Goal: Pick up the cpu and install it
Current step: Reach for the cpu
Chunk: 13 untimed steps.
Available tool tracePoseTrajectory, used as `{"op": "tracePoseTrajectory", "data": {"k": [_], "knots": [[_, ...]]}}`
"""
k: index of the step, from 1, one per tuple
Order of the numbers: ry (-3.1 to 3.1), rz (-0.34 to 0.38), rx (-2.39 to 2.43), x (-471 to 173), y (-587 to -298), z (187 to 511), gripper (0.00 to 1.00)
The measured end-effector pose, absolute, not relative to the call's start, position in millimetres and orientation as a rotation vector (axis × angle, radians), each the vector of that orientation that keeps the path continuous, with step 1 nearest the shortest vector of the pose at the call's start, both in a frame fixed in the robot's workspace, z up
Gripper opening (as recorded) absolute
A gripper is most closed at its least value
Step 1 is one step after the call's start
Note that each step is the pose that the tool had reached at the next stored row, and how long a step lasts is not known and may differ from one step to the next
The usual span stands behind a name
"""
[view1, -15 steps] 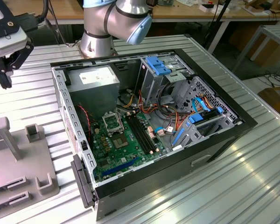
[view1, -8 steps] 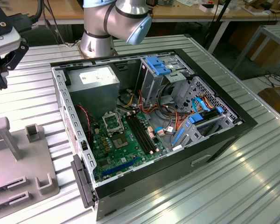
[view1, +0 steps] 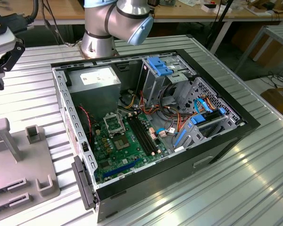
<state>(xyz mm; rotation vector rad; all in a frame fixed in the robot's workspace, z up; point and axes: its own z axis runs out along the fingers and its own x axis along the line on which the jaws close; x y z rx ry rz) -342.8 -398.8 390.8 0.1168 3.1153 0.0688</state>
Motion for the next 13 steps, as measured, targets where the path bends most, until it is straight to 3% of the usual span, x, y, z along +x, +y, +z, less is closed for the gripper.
{"op": "tracePoseTrajectory", "data": {"k": [13], "knots": [[3.116,0.069,0.117,-351.8,-398.9,390.6,0.11]]}}
